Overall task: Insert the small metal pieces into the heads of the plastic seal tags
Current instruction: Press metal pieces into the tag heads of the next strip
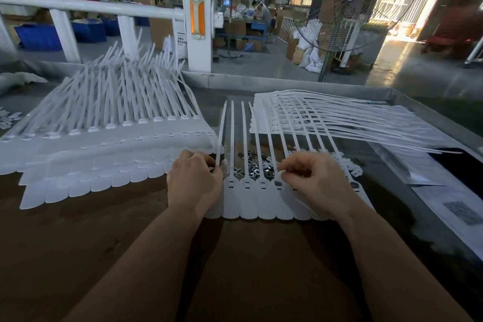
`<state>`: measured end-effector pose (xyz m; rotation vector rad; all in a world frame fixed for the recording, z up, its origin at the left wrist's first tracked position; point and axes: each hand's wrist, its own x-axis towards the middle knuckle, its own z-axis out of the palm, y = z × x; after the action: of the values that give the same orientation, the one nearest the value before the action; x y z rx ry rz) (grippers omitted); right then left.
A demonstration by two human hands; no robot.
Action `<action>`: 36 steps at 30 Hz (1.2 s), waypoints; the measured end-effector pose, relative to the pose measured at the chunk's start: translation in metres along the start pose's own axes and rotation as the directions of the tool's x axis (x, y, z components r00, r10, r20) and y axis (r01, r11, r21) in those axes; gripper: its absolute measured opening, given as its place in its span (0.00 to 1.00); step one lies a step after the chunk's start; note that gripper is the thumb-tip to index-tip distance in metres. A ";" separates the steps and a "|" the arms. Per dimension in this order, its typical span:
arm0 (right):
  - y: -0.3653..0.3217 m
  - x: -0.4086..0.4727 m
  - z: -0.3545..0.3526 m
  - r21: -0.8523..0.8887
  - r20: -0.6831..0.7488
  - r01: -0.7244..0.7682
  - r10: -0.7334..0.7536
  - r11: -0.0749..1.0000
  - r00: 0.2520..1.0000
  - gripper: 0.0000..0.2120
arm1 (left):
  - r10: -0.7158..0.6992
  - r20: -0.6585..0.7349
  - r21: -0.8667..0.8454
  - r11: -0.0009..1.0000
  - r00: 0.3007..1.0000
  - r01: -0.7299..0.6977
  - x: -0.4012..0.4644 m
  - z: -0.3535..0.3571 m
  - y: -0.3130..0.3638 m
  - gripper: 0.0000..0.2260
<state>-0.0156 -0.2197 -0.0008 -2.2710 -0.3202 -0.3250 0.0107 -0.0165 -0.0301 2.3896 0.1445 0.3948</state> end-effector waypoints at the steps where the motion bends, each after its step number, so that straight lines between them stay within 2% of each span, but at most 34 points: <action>1: 0.000 0.000 0.000 0.015 -0.009 -0.006 0.006 1.000 1.000 0.05 | 0.000 0.001 -0.002 1.000 1.000 0.000 0.000 0.000 0.000 0.11; 5: 0.000 0.000 0.000 0.051 0.002 -0.034 0.034 0.998 0.999 0.05 | 0.001 0.001 -0.008 1.000 1.000 -0.001 -0.001 -0.001 -0.001 0.11; 11: 0.001 0.001 0.001 -0.072 0.073 -0.104 0.110 0.992 0.991 0.02 | 0.002 0.004 -0.008 1.000 1.000 -0.002 -0.001 -0.001 0.000 0.10; 14: 0.001 0.001 0.002 -0.074 0.095 -0.134 0.141 0.988 0.985 0.02 | 0.003 0.009 -0.007 1.000 1.000 -0.003 -0.001 0.000 0.000 0.11; 22: 0.001 0.002 0.005 -0.025 0.052 -0.228 0.229 0.973 0.972 0.02 | -0.002 0.016 0.001 1.000 1.000 0.002 -0.001 0.000 0.002 0.11; 32: -0.002 0.003 0.004 -0.032 0.053 -0.243 0.245 0.969 0.968 0.02 | 0.002 0.014 0.015 1.000 1.000 -0.002 0.000 -0.001 0.004 0.12; 36: -0.006 0.003 0.004 0.021 0.042 -0.277 0.276 0.961 0.960 0.04 | 0.008 0.001 0.017 1.000 1.000 -0.008 0.000 -0.001 0.005 0.12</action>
<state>-0.0146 -0.2123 0.0019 -2.2616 -0.0241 -0.1307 0.0105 -0.0196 -0.0264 2.4074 0.1388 0.3970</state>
